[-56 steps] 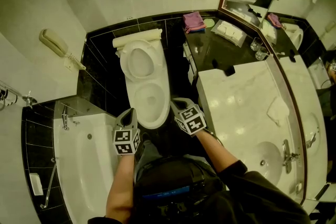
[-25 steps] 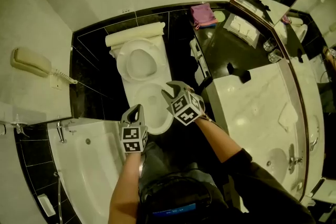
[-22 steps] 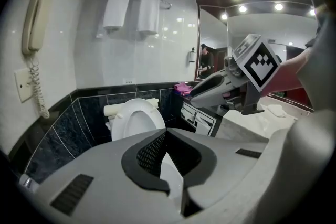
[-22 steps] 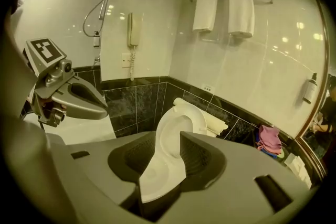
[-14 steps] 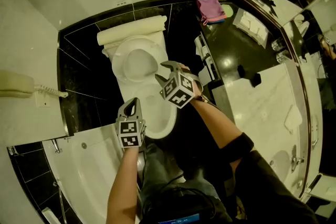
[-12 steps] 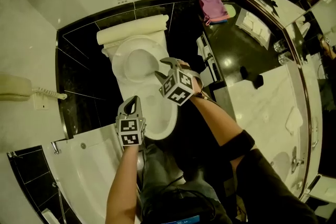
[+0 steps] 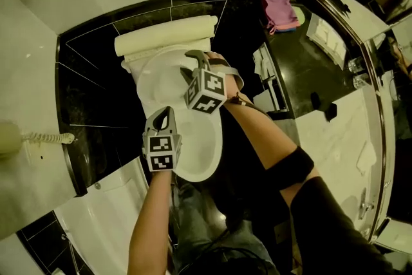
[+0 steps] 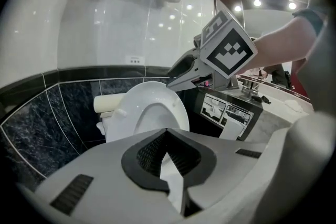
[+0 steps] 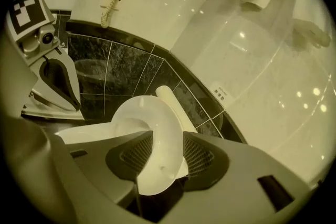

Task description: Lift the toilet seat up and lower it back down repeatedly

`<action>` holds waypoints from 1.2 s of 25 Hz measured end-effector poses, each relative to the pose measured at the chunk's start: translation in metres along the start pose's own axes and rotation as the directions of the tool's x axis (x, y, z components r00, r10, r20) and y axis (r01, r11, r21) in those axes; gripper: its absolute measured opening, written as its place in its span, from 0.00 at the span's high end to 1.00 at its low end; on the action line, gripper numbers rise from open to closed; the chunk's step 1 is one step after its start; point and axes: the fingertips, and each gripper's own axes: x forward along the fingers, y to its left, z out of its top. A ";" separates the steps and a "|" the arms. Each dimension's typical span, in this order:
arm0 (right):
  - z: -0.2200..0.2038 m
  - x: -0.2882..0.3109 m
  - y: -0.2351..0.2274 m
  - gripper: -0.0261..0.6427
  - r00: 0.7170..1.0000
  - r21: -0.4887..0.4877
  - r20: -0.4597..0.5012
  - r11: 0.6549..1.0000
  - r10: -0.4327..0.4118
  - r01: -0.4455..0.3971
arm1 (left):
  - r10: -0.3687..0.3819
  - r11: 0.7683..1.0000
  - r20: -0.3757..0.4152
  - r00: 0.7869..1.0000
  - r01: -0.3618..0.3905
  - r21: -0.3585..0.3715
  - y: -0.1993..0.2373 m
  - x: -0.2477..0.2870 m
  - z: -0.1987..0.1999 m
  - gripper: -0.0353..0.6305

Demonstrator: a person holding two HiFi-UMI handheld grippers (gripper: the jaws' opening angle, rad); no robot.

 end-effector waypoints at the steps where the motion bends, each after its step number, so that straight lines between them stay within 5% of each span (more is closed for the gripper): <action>1: 0.004 0.008 -0.003 0.66 1.000 -0.032 -0.002 0.999 -0.009 0.009 | 0.000 1.000 0.000 1.000 0.000 -0.002 0.005 0.006 0.000 0.96; 14: 0.006 0.067 -0.007 0.72 0.995 -0.305 -0.092 0.952 -0.042 0.012 | 0.000 1.000 -0.015 1.000 0.000 -0.030 0.030 0.035 -0.015 0.96; 30: 0.009 0.049 0.005 0.72 0.995 -0.344 -0.072 0.938 -0.063 0.035 | -0.004 0.998 -0.033 0.999 0.003 -0.055 0.018 0.030 -0.030 0.96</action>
